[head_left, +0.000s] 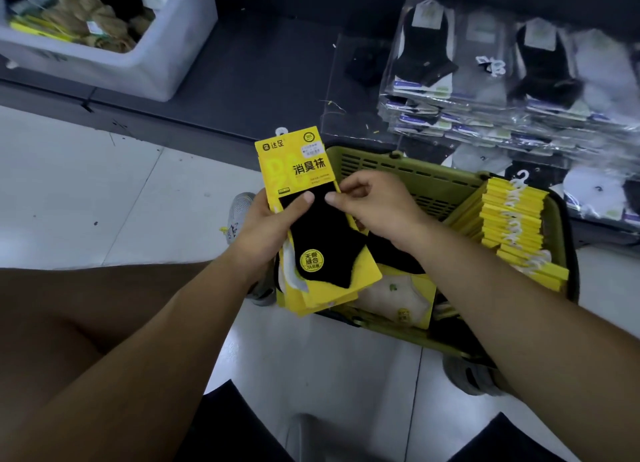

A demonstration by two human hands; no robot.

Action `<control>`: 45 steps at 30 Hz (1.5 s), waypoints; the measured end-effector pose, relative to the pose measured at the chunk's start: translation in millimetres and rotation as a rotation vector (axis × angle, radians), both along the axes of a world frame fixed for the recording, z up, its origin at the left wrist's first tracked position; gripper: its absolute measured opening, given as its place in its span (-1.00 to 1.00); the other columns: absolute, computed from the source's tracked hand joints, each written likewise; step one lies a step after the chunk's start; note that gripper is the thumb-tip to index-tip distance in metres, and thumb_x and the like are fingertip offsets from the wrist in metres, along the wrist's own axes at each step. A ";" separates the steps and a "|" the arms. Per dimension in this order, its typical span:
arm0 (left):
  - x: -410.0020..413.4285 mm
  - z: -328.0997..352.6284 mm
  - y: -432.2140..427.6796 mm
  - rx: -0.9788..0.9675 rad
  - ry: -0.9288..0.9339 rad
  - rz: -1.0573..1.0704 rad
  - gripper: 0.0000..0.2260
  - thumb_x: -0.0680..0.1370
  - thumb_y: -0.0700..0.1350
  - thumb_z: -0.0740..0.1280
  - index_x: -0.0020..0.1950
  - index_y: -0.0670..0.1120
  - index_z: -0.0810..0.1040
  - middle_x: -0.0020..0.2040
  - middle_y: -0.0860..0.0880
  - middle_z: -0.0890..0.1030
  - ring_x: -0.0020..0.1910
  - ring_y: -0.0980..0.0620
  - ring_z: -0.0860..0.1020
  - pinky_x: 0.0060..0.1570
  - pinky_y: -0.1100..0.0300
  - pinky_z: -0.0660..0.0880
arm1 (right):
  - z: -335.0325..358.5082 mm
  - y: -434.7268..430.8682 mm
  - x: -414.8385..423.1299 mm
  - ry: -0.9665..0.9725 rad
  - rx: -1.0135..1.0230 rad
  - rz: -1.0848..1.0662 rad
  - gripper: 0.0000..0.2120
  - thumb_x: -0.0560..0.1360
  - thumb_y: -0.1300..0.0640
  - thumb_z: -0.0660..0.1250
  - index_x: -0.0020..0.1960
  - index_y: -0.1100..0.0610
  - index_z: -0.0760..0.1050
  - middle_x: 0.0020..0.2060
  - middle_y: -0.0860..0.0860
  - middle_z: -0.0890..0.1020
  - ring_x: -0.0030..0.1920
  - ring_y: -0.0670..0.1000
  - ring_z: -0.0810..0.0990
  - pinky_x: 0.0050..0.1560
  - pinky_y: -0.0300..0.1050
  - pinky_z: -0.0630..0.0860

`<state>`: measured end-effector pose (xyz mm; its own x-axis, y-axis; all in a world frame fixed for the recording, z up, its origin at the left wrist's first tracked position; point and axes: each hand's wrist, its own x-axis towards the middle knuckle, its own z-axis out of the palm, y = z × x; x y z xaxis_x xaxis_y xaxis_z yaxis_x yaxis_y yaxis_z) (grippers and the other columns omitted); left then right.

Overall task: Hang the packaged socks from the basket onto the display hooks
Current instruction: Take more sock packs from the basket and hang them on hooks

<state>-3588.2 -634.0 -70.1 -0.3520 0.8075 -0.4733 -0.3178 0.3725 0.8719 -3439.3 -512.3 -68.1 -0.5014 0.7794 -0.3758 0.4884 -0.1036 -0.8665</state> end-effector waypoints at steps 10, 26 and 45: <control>-15.9 -12.9 -2.6 -0.086 -0.043 0.055 -0.65 0.65 -0.11 0.44 0.43 -0.04 0.55 0.29 -0.11 0.72 0.28 -0.23 0.68 0.37 -0.34 0.52 | -87.4 44.9 58.2 -0.704 0.339 0.343 -0.65 0.61 -0.03 0.28 0.32 0.11 0.55 0.24 0.15 0.61 0.33 0.23 0.43 0.19 0.05 0.50; -15.9 -16.8 -0.8 -0.091 -0.019 0.034 -0.66 0.65 -0.08 0.46 0.42 0.01 0.56 0.29 -0.09 0.72 0.28 -0.22 0.68 0.35 -0.34 0.53 | -87.4 48.5 56.2 -0.647 0.202 0.401 -0.81 0.56 -0.01 0.39 0.15 -0.03 0.53 0.18 0.05 0.59 0.19 0.13 0.51 0.14 -0.01 0.47; -11.4 -0.6 0.0 -0.033 0.112 -0.037 -0.68 0.72 -0.10 0.32 0.46 -0.14 0.54 0.35 -0.17 0.68 0.34 -0.24 0.64 0.40 -0.33 0.50 | 23.2 27.5 6.9 0.209 -0.216 -0.409 -0.88 0.48 0.21 0.39 -0.22 0.08 0.53 -0.28 0.04 0.65 -0.25 0.03 0.63 -0.20 -0.11 0.52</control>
